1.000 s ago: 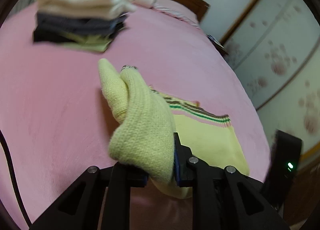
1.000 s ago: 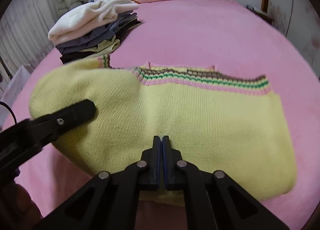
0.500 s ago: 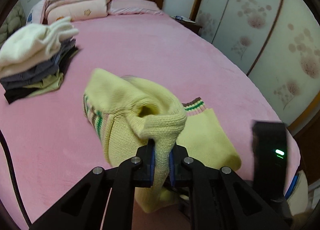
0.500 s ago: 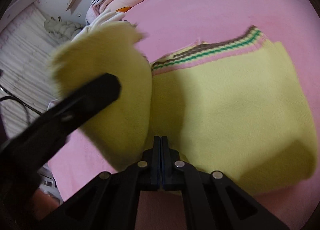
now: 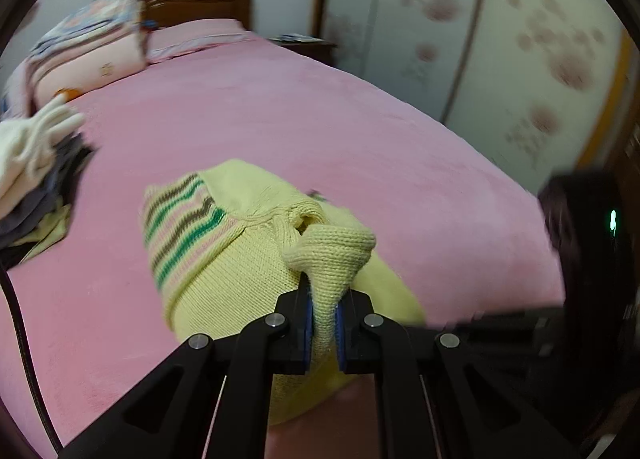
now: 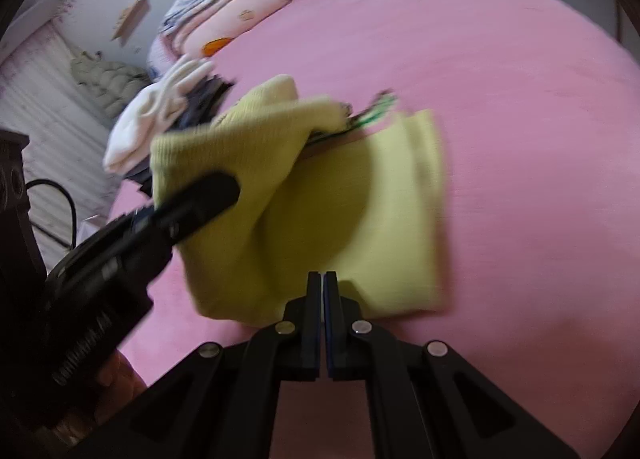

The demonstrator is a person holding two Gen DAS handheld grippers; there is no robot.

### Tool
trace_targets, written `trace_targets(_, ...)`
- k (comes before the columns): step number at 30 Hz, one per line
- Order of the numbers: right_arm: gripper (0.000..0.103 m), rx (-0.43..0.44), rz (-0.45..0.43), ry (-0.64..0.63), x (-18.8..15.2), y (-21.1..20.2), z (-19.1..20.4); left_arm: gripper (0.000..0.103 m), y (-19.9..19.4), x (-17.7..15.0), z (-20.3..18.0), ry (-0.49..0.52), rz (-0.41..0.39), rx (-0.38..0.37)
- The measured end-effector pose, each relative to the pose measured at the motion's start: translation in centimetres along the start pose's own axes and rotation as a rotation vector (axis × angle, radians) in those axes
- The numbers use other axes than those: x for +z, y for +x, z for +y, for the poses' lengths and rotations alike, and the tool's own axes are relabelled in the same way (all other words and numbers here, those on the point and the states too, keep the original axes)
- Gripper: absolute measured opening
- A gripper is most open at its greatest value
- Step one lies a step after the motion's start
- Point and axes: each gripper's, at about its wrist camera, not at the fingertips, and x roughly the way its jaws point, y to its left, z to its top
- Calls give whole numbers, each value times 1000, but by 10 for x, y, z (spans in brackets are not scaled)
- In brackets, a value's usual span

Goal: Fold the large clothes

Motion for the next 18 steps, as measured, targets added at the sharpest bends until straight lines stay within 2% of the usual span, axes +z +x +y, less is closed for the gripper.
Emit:
trace_targets(5,1,-115,-2,5,3,-17,-26,7,32,-17,-32,121,84,-29)
trace_targets(7,1,-162,-1,-4,4,-18,-33,7,45,-24,-36,148,122,-20)
trace_targets(10,1,-192,-18,0,11,-19,-35,10,50,-27,-33,158,134,-32)
trace_targets(12,2,-194,-37,7,14,-24,-33,20,48,-25,-30,136,143,-62)
trace_targets(18,2,-139,-46,36,33,-33,-33,39,27,-19,-21,84,168,-145)
